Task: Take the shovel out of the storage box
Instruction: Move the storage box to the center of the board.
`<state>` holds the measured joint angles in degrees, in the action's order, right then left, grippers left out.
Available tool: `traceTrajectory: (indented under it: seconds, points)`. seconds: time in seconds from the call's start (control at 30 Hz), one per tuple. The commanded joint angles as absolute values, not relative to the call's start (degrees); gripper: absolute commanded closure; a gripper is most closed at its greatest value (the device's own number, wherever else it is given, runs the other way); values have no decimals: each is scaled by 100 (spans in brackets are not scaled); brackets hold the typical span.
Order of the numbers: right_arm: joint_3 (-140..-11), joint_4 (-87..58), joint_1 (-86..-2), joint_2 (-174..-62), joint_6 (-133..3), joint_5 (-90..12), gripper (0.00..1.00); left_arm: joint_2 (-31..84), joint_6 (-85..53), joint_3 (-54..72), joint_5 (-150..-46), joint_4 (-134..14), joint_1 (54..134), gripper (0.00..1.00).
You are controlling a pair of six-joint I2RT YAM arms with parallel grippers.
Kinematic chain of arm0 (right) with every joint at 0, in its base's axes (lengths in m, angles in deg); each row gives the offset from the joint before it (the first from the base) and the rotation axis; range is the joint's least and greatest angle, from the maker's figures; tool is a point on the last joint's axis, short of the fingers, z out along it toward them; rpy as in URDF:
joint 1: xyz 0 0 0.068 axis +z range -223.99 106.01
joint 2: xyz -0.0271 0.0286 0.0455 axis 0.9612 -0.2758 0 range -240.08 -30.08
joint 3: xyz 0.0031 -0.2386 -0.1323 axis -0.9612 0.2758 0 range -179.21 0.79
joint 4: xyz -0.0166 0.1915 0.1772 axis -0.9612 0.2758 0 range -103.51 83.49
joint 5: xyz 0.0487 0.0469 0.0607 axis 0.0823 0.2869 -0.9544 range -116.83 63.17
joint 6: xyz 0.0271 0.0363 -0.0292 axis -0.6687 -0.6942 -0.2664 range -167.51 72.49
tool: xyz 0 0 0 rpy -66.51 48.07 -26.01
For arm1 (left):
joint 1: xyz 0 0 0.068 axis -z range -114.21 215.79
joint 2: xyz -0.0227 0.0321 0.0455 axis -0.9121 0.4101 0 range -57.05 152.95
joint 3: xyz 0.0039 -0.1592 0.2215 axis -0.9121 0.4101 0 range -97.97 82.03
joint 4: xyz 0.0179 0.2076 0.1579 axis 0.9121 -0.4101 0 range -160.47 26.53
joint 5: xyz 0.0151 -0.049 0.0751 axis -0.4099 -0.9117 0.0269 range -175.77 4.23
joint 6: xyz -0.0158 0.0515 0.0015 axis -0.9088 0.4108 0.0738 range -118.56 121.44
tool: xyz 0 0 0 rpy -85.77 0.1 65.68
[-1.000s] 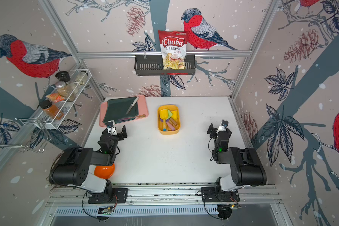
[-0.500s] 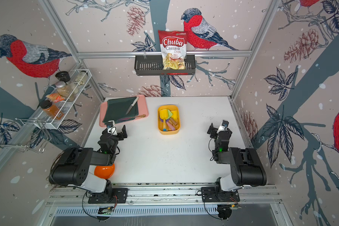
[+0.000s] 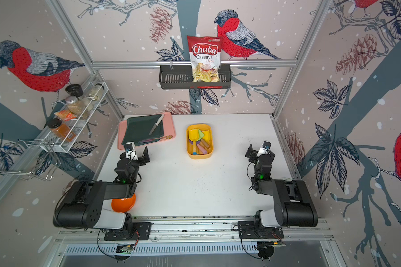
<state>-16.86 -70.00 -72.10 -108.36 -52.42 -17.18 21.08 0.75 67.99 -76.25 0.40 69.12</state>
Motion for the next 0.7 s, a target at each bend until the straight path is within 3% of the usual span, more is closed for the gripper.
traceTrajectory:
  seconds: [0.0, 0.13, 0.3, 0.47, 0.67]
  points:
    - [-2233, -5683, -7036, -10384, -5262, -1792, 0, 1400, 11, 6445, -6655, -979, 7281, 4]
    - [-3168, -4424, -6814, -10483, -6014, -2562, 1, 1134, -1260, 5468, -8270, -2185, 7336, 13]
    - [-4840, -2618, -6258, -11418, -6694, -2775, 0, 2151, -2784, 4233, -9726, -2759, 7637, 18]
    - [-5990, -1814, -5923, -12335, -6968, -3099, 2, 3437, -2842, 2845, -9986, -3749, 8108, 23]
    - [-7007, -1195, -5710, -13499, -6999, -3744, 14, 4792, -3171, 2019, -10415, -3761, 8398, 35]
